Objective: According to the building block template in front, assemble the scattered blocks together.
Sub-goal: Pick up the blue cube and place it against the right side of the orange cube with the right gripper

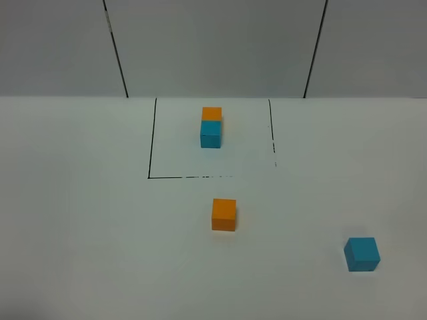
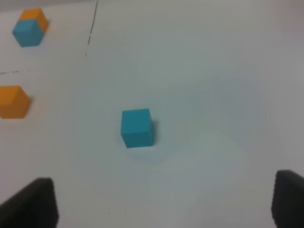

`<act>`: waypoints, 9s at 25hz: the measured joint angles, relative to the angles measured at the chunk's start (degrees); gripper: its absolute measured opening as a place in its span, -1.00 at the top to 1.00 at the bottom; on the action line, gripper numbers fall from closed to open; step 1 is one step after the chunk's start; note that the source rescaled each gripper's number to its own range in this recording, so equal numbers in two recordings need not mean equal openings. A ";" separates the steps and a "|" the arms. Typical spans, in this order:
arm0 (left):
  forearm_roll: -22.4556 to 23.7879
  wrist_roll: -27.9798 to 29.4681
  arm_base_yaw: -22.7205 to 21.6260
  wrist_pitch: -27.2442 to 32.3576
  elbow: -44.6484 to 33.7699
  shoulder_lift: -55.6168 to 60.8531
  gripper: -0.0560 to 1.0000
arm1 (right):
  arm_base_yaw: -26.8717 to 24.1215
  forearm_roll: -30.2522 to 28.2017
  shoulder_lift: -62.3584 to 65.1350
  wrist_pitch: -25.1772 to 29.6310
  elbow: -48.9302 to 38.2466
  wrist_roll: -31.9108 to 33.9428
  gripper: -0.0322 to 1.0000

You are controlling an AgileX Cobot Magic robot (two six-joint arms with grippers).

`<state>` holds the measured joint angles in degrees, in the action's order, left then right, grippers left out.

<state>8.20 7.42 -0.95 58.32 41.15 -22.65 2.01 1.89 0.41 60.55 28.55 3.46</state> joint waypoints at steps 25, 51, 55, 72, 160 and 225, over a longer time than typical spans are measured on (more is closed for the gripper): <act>-18.42 -17.31 0.43 1.46 -12.13 22.94 -0.30 | 0.00 0.00 0.00 0.00 0.00 0.00 -0.61; -18.42 -17.31 0.43 1.46 -12.13 22.94 0.44 | 0.00 0.00 0.00 0.00 0.00 0.00 -0.61; -18.42 -17.31 0.43 1.46 -12.13 22.94 0.44 | 0.00 -0.19 0.00 0.00 0.00 0.00 -0.61; -18.42 -17.31 0.43 1.46 -12.13 22.94 0.45 | 0.00 5.67 -37.68 -3.28 8.60 -6.21 -0.67; -18.44 -17.31 0.43 1.50 -12.13 22.94 0.45 | 9.91 0.45 -109.31 -22.51 26.81 -0.03 -0.63; -18.48 -17.31 0.43 1.50 -12.13 22.94 0.45 | 30.24 -7.27 -136.08 9.13 75.93 -51.05 0.94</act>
<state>-10.28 -9.89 -0.53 59.82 29.02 0.29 32.25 -5.38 -135.67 69.67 104.48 -47.60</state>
